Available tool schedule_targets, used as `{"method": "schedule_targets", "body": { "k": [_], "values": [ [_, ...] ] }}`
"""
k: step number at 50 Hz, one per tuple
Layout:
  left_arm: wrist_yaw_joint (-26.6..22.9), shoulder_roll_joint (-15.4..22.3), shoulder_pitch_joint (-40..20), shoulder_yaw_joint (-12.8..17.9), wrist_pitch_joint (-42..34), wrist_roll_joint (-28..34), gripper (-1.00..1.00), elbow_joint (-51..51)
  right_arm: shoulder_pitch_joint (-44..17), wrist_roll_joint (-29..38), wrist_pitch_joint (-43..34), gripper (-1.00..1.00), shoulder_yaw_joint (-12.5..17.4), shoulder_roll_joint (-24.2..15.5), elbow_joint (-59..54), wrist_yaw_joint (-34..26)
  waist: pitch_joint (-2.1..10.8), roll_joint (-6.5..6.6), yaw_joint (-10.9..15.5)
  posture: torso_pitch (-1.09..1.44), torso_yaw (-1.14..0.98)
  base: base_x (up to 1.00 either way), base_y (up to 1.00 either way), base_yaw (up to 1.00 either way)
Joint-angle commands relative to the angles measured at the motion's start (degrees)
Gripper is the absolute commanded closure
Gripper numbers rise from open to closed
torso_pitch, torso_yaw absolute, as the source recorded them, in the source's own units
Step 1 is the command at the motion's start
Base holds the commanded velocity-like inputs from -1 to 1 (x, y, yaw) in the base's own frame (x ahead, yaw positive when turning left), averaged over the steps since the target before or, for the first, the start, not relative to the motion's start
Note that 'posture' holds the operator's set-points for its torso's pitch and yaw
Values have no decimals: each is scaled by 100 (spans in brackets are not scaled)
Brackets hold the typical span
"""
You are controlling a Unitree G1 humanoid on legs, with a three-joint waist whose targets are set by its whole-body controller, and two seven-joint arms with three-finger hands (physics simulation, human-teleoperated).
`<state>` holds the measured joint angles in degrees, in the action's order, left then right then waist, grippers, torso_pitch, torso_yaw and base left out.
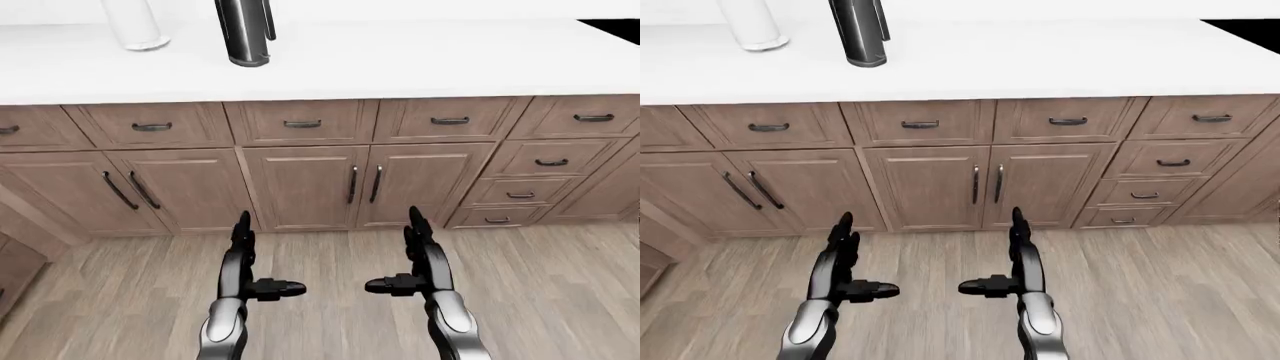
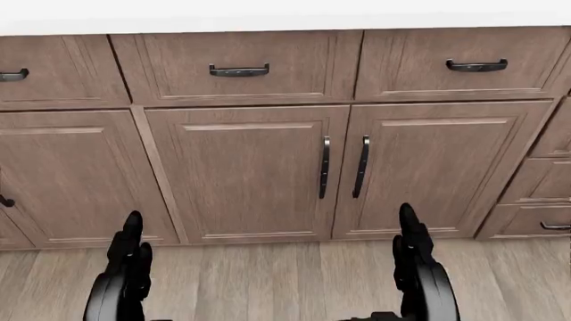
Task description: Press the button to open the lid of the electric kettle.
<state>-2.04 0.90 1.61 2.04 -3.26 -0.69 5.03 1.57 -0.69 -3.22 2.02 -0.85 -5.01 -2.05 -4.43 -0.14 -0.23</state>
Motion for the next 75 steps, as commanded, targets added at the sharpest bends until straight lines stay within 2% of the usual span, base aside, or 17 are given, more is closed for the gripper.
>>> {"method": "schedule_targets", "body": {
  "k": [1, 3, 4, 5, 7, 15, 20, 25, 33, 39, 44, 47, 50, 56, 63, 65, 75],
  "values": [
    [-72, 29, -175, 51, 338, -131, -100, -517, -158, -287, 409, -100, 5, -14, 324, -289, 5, -45, -12, 0, 0, 0, 0, 0],
    [-66, 32, -183, 71, 348, -152, -100, -509, -172, -243, 471, -100, -30, -18, 287, -313, 352, -6, 37, 0, 0, 0, 0, 0],
    [-74, 38, -179, 91, 336, -186, -100, -568, -173, -216, 476, -100, -43, -12, 277, -301, 297, -6, 38, 0, 0, 0, 0, 0],
    [-84, 38, -174, 95, 333, -205, -100, -583, -179, -200, 491, -100, -46, -13, 256, -300, 99, -35, 29, 0, 0, 0, 0, 0],
    [-79, 33, -169, 82, 347, -192, -100, -567, -177, -200, 491, -100, -41, -15, 271, -303, 398, -40, 31, 0, 0, 0, 0, 0],
    [-2, 65, -302, 190, 108, -307, -100, -690, -307, -126, 535, -100, -18, -32, 59, -260, 461, -13, 41, 0, 0, 0, 0, 0],
    [455, 402, -1426, 679, -1407, -777, -100, -1538, -863, -314, -605, -100, 75, -68, 1147, -68, 541, -7, 43, 0, 0, 0, 0, 0],
    [1133, 1079, -3105, 1188, -3170, -1610, -100, -2131, -2392, -906, -1876, -100, 483, -410, 1423, 324, 545, 24, 28, 0, 0, 0, 0, 0],
    [2355, 2324, -5444, 1750, -4655, -3255, -100, -1691, -4967, -1057, -3351, -100, 656, -1155, 1552, 991, 516, 88, 9, 0, 0, 0, 0, 0],
    [3365, 3029, -6058, 1794, -5395, -4453, -100, -2190, -6000, -1056, -4310, -100, 591, -1465, 2005, 1207, 339, 112, -10, 0, 0, 0, 0, 0],
    [4536, 3541, -6473, 2182, -6260, -6075, -100, -3045, -6874, -1328, -5450, -100, 791, -1916, 2693, 1245, 240, 127, -33, 0, 0, 0, 0, 0],
    [5287, 4165, -6640, 2351, -6277, -7338, -100, -3157, -7154, -1538, -6179, -100, 996, -2244, 3428, 1240, 173, 141, -25, 0, 0, 0, 0, 0],
    [5752, 4830, -6536, 2210, -5793, -8290, -100, -3151, -7294, -1683, -6574, -100, 1177, -2535, 3816, 1221, 115, 153, -23, 0, 0, 0, 0, 0],
    [5734, 5663, -6113, 1976, -4930, -8687, -100, -3118, -7489, -1959, -6831, -100, 1237, -2681, 4097, 1357, 56, 203, -27, 0, 0, 0, 0, 0],
    [5767, 5915, -5963, 1823, -4518, -8867, -100, -3187, -7369, -2003, -6704, -100, 1101, -2741, 4061, 1400, 44, 264, -39, 0, 0, 0, 1, 0],
    [5754, 5958, -5940, 1854, -4443, -8914, -100, -3181, -7336, -1994, -6676, -100, 1084, -2745, 4051, 1392, 166, 243, -14, 0, 0, 0, 7, 0],
    [5786, 6103, -5879, 1817, -4202, -9132, -100, -3203, -7247, -1854, -6643, -100, 938, -2712, 4035, 1332, 130, 299, -34, 0, 0, 0, 14, 0]
  ]
}}
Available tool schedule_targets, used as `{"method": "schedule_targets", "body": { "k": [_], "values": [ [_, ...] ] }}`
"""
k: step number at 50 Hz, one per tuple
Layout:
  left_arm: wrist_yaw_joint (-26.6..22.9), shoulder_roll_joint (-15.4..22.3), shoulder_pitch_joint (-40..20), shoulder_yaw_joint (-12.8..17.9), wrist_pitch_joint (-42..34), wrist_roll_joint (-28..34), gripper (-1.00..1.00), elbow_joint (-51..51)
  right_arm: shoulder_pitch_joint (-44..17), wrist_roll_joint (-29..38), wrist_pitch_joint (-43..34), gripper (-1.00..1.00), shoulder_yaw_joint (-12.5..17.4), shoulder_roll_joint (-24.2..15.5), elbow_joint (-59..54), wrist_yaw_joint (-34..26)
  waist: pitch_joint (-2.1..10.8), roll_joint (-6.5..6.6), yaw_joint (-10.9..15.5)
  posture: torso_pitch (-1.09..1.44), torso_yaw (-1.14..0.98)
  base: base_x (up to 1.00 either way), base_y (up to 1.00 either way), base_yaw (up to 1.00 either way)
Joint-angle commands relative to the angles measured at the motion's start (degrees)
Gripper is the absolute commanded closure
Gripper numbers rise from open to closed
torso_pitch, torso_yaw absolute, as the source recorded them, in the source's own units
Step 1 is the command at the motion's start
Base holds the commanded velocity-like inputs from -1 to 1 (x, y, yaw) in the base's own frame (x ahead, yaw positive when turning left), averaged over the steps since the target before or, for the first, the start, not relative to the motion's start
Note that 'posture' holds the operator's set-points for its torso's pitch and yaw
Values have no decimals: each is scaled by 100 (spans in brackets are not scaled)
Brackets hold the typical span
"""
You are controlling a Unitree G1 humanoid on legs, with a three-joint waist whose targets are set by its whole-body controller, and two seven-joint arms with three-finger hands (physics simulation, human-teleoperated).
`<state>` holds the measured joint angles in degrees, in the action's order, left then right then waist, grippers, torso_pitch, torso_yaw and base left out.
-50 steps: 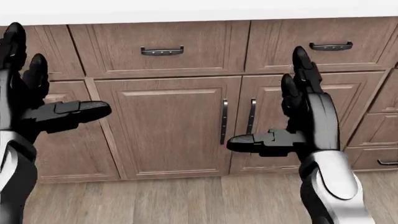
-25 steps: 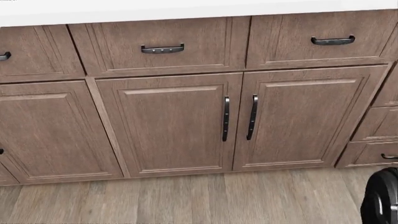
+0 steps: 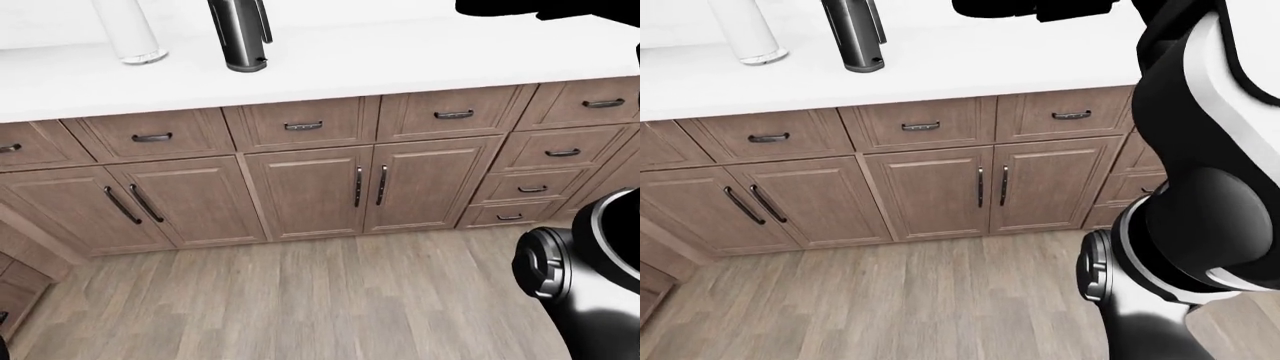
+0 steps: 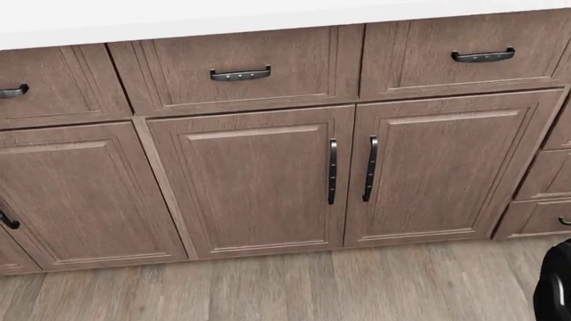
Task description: Press the button to open the lid of the electric kettle.
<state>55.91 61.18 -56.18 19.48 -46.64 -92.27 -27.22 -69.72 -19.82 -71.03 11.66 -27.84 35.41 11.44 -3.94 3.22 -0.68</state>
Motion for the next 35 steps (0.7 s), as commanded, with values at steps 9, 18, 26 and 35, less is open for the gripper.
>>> {"method": "schedule_targets", "body": {
  "k": [9, 18, 26, 35],
  "values": [
    [-73, 40, -56, 19, 166, 77, -100, 23, -79, 246, 136, -100, -103, 101, 31, -145, 101, 202, -35, 0, 0, 0, 45, 0],
    [-74, -25, -68, 37, 104, 116, -100, 18, -78, 413, 124, -100, -106, 182, 44, -269, 60, -31, -10, 0, 0, 0, 44, 0],
    [-70, -51, -63, 48, 81, 129, -100, 15, -89, 501, 113, -100, -79, 234, 59, -343, -14, 10, -24, 0, 0, 0, 15, 0],
    [-73, -66, -69, 36, 72, 149, -100, 15, -102, 617, 111, -100, -139, 250, 62, -431, 53, -233, 46, 0, 0, 9, 7, 0]
  ]
}}
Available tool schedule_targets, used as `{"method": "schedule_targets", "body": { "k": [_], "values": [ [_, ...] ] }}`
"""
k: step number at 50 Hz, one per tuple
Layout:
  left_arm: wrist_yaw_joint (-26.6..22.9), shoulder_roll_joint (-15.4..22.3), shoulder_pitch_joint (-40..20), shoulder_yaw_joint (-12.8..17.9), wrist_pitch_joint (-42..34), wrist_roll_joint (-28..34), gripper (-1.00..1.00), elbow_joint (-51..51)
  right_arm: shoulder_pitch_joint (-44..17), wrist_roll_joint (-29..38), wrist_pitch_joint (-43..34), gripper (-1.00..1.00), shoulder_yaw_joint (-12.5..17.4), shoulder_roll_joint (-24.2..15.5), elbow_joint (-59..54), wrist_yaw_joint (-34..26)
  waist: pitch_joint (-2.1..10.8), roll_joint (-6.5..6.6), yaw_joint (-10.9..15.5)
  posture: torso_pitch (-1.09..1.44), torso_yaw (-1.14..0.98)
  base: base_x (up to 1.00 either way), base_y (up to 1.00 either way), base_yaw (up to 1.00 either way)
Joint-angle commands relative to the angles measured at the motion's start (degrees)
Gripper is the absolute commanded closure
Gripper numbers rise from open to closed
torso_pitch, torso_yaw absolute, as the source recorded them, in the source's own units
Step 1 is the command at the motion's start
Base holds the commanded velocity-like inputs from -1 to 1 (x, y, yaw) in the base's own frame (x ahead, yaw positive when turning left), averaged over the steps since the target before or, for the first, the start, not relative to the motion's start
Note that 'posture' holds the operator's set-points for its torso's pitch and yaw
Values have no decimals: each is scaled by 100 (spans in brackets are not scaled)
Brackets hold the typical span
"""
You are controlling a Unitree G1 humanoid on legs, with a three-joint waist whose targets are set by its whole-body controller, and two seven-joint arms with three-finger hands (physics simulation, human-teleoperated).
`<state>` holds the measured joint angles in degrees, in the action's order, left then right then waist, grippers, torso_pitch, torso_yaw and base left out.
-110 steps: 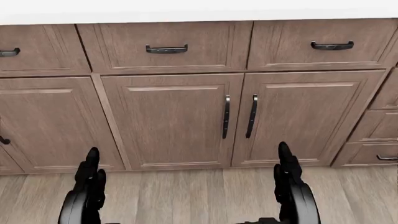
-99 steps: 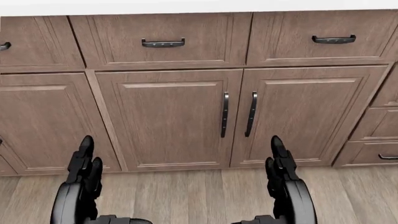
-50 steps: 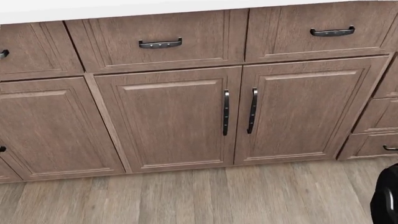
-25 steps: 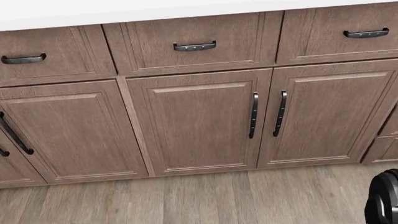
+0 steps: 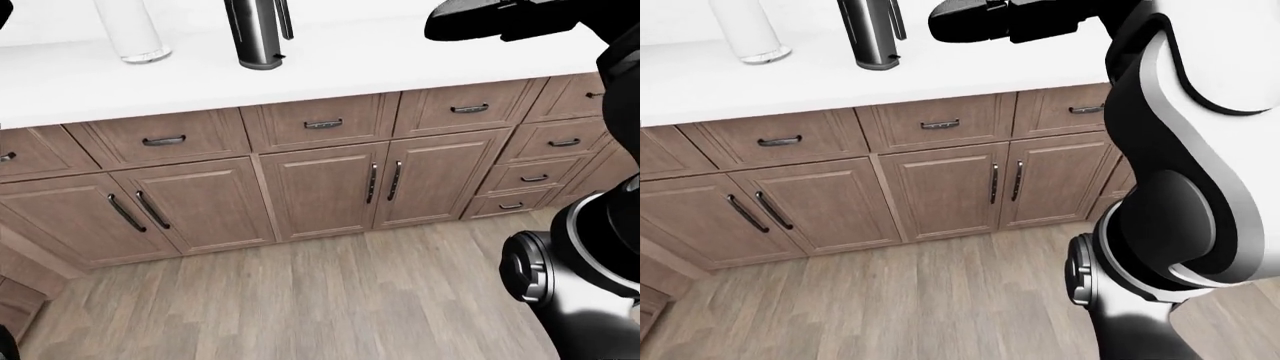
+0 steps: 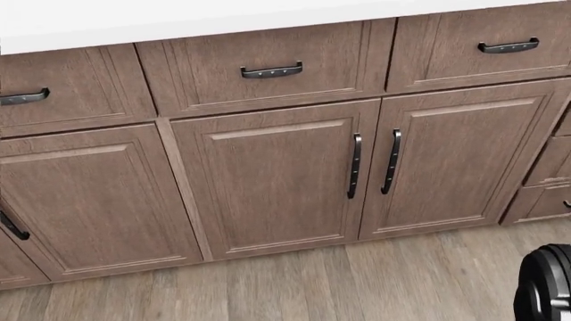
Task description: Press the button to open the lid of the electric kettle.
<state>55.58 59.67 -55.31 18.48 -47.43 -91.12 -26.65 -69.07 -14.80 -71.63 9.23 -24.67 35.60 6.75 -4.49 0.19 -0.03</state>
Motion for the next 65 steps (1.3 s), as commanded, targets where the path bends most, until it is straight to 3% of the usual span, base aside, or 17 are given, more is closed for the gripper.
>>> {"method": "schedule_targets", "body": {
  "k": [1, 3, 4, 6, 11, 15, 17, 18, 20, 27, 30, 31, 38, 45, 48, 59, 65],
  "values": [
    [-45, 81, -163, 130, 153, 40, -100, -37, -166, 127, 171, -100, 100, -64, 40, 30, 101, 22, -9, 0, 0, 17, 14, 0],
    [-51, 72, -165, 123, 150, 55, -100, -30, -158, 152, 184, -100, 98, -54, 34, 7, 110, -125, 20, 0, 0, 19, 19, 0],
    [-45, 74, -172, 125, 144, 47, -100, -28, -157, 164, 185, -100, 94, -48, 31, 0, 112, 35, -19, 0, 0, 20, 19, 0],
    [-40, 72, -177, 127, 139, 43, -100, -28, -160, 184, 180, -100, 93, -39, 35, -17, 138, -131, 24, 0, 0, 20, 18, 0],
    [-40, 57, -166, 130, 135, 52, -100, -47, -121, 251, 215, -100, 78, -11, 24, -63, 86, -6, 11, 0, 0, 19, 19, 0],
    [-61, 56, -160, 137, 130, 80, -100, -37, -118, 298, 202, -100, 73, 4, 33, -93, 99, 324, -65, 0, 0, 19, 21, 0],
    [-59, 61, -163, 139, 127, 77, -100, -39, -124, 315, 190, -100, 75, 17, 39, -104, 236, 692, -109, 0, 0, 19, 24, 0],
    [-50, 64, -165, 141, 126, 72, -100, -37, -124, 326, 186, -100, 73, 18, 40, -111, 145, 459, -73, 0, 0, 20, 24, 0],
    [-60, 64, -170, 134, 130, 87, -100, -34, -120, 342, 196, -100, 77, 20, 37, -128, 78, 560, -85, 0, 0, 20, 23, 0],
    [-58, 19, -204, 105, 117, 119, -100, -54, -101, 408, 224, -100, 59, 57, 42, -180, 50, 123, -19, 0, 0, 19, 24, 0],
    [-35, 18, -214, 112, 112, 93, -100, -78, -114, 439, 205, -100, 46, 67, 52, -199, 255, -267, 48, 0, 0, 19, 24, 0],
    [-52, 12, -210, 108, 115, 113, -100, -68, -117, 447, 203, -100, 54, 68, 52, -207, 141, -73, -25, 0, 0, 20, 23, 0],
    [-53, 21, -199, 127, 109, 99, -100, -68, -112, 518, 197, -100, 20, 86, 45, -249, 94, 18, -10, 0, 0, 19, 23, 0],
    [-66, 16, -196, 119, 113, 113, -100, -59, -86, 584, 226, -100, 8, 126, 44, -299, 219, 617, -134, 0, 0, 23, 39, 0],
    [-46, 19, -200, 127, 108, 91, -100, -69, -85, 600, 222, -100, 16, 139, 52, -315, 70, 559, -111, 0, 0, 24, 42, 0],
    [-52, 2, -197, 115, 103, 111, -100, -80, -84, 662, 215, -100, 8, 164, 60, -363, 149, -39, 34, 0, 0, 24, 42, 0],
    [-98, -62, -195, 76, 82, 200, -100, -77, -79, 703, 233, -100, -16, 190, 51, -387, 175, -75, 21, 0, 0, 24, 42, 0]
  ]
}}
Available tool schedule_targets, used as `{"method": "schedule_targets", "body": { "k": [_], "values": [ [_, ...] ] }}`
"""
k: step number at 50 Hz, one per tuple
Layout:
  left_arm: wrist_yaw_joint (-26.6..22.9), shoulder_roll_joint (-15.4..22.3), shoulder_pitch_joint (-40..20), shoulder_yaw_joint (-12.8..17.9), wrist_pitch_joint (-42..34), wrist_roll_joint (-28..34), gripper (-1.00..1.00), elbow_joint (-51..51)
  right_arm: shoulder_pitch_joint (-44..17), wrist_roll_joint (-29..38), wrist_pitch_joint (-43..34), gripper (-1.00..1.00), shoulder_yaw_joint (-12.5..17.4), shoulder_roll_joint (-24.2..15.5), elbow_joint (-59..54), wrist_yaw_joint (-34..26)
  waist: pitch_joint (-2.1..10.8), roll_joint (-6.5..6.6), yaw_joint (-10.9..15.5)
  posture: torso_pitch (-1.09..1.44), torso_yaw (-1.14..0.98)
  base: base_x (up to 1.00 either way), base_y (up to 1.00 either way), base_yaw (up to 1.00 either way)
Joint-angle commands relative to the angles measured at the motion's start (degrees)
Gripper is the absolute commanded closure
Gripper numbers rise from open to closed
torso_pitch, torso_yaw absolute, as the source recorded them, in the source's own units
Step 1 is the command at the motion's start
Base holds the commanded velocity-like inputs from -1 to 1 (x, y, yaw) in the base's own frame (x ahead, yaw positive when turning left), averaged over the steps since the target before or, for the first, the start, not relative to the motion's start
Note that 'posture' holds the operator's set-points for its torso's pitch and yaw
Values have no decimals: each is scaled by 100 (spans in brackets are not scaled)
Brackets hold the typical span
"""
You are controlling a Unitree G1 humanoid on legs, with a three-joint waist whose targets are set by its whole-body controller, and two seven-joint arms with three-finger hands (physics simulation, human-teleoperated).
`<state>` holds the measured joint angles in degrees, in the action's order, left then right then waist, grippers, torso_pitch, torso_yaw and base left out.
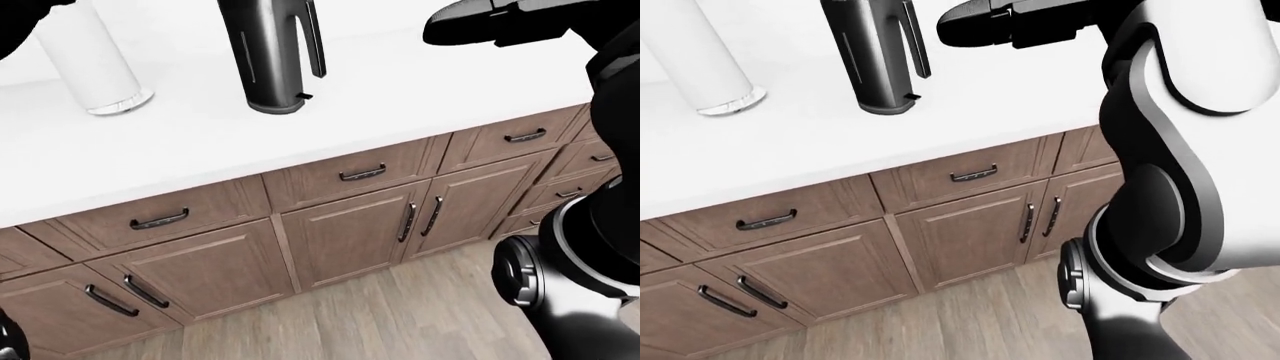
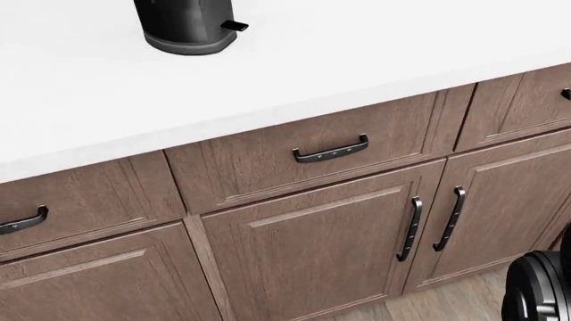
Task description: Press the button to open the lid of the electric kettle.
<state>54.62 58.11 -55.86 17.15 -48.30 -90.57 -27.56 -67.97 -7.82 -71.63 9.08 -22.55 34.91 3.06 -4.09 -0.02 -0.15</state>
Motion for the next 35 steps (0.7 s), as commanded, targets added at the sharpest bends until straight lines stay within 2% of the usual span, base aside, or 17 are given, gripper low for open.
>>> {"method": "schedule_targets", "body": {
  "k": [1, 3, 5, 6, 7, 8, 9, 10, 16, 22, 27, 29, 30, 31, 32, 33, 35],
  "values": [
    [-6, 91, -149, 218, 157, 149, -100, 20, -210, 8, 205, -100, 5, -20, 133, -20, 96, -32, 25, 0, 0, 23, 43, 0],
    [16, 101, -157, 243, 143, 121, -100, 19, -190, 18, 231, -100, 7, -11, 125, -32, 48, 73, -17, 0, 0, 24, 43, 0],
    [0, 84, -148, 231, 144, 150, -100, 15, -199, 25, 220, -100, 7, -5, 134, -38, 56, 260, -46, 0, 0, 23, 43, 0],
    [-4, 79, -143, 236, 141, 157, -100, 19, -194, 29, 227, -100, 9, -3, 133, -42, 118, 447, -67, 0, 0, 23, 43, 0],
    [10, 83, -149, 242, 132, 141, -100, 11, -195, 30, 225, -100, 6, 3, 138, -45, 207, 729, -52, 0, 0, 25, 43, 0],
    [10, 78, -155, 234, 131, 144, -100, 9, -188, 33, 233, -100, 2, 12, 140, -47, 159, 601, -31, 0, 0, 25, 42, 0],
    [-5, 65, -146, 229, 132, 169, -100, 14, -185, 37, 235, -100, 3, 20, 138, -47, 46, 627, -52, 0, 0, 23, 40, 0],
    [0, 67, -148, 240, 126, 159, -100, 13, -186, 39, 232, -100, 0, 22, 142, -49, 30, 599, -40, 0, 0, 23, 34, 0],
    [18, 56, -155, 243, 113, 151, -100, 4, -182, 45, 245, -100, 13, 43, 140, -61, 66, 360, -57, 0, 0, 24, 29, 0],
    [0, 48, -157, 233, 116, 174, -100, 15, -188, 41, 248, -100, 19, 41, 144, -64, 157, 280, -33, 0, 0, 24, 16, 0],
    [3, 33, -168, 224, 98, 186, -100, 12, -196, 41, 255, -100, 0, 49, 153, -73, 158, 243, 4, 0, 0, 20, 5, 0],
    [30, 38, -177, 232, 83, 160, -100, 0, -188, 30, 271, -100, 5, 77, 154, -80, 138, 141, -18, 0, 0, 0, 0, 0],
    [47, 41, -182, 234, 80, 144, -100, -8, -169, 25, 276, -100, -6, 98, 132, -79, 129, 37, -9, 0, 0, 0, 0, 0],
    [57, 45, -184, 233, 78, 133, -100, -15, -190, -3, 270, -100, 47, 148, 137, -60, 120, 215, -9, 0, 0, 0, 0, 0],
    [21, 37, -172, 229, 86, 168, -100, 0, -202, -32, 265, -100, 82, 161, 172, -46, 118, 190, -29, 0, 0, 0, 0, 0],
    [26, 36, -172, 231, 84, 167, -100, -1, -199, -49, 281, -100, 112, 151, 185, -25, 80, 128, -24, 0, 0, 0, 0, 0],
    [36, 39, -183, 230, 79, 157, -100, -5, -176, -76, 326, -100, 92, 147, 182, 3, -117, -28, -5, 0, 0, 0, 0, 0]
  ]
}}
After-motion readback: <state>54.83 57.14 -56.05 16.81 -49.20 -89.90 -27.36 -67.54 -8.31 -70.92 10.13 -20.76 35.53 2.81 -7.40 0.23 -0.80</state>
